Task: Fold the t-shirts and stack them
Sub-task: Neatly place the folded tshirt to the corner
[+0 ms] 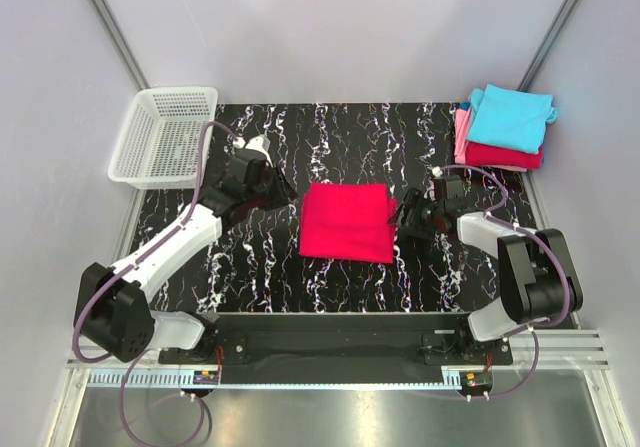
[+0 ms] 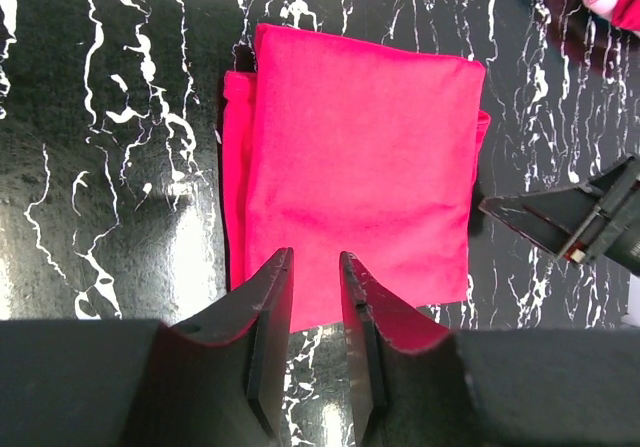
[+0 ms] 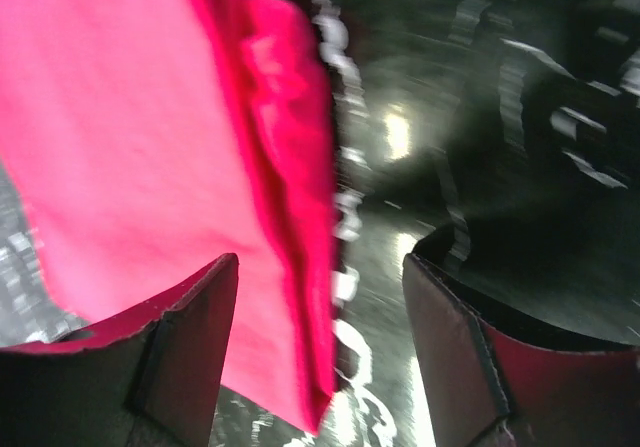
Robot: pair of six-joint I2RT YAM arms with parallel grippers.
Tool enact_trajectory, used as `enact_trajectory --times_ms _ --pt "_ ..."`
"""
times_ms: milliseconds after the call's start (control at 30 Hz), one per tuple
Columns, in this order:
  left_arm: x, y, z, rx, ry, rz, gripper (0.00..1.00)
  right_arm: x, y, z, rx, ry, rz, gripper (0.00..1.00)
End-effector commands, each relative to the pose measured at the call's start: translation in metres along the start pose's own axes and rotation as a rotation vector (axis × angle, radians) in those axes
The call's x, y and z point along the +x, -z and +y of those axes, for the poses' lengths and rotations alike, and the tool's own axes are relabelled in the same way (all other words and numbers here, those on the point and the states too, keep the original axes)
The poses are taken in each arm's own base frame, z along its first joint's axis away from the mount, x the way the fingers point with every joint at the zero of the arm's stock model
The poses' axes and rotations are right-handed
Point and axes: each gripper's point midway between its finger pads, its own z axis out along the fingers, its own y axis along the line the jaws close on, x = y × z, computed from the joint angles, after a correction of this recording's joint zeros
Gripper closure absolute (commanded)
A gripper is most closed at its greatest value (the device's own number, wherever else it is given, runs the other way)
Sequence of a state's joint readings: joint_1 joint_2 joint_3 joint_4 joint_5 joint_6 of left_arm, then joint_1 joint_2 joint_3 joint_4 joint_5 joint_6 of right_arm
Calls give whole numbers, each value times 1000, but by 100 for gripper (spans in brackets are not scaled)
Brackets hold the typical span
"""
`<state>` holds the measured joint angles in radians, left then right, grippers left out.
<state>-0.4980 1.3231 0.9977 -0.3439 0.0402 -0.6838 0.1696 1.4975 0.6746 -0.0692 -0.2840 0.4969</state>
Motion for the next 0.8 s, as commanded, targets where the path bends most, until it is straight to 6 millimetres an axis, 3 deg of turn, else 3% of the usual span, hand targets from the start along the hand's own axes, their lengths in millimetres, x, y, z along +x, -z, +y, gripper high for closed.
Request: enact_trajectory --times_ms 0,167,600,733,767 --pt "-15 13 -10 54 -20 -62 70 -6 -8 32 -189 -2 18 27" --pt "-19 16 -7 47 -26 -70 69 2 -16 37 -291 -78 50 29" --pt "-22 18 1 36 -16 -76 69 29 -37 25 -292 -136 196 46" --pt "-22 17 5 28 -12 -73 69 30 -39 23 -280 -123 214 69" --pt "-22 18 4 31 -13 -72 69 29 -39 22 -275 -119 217 82"
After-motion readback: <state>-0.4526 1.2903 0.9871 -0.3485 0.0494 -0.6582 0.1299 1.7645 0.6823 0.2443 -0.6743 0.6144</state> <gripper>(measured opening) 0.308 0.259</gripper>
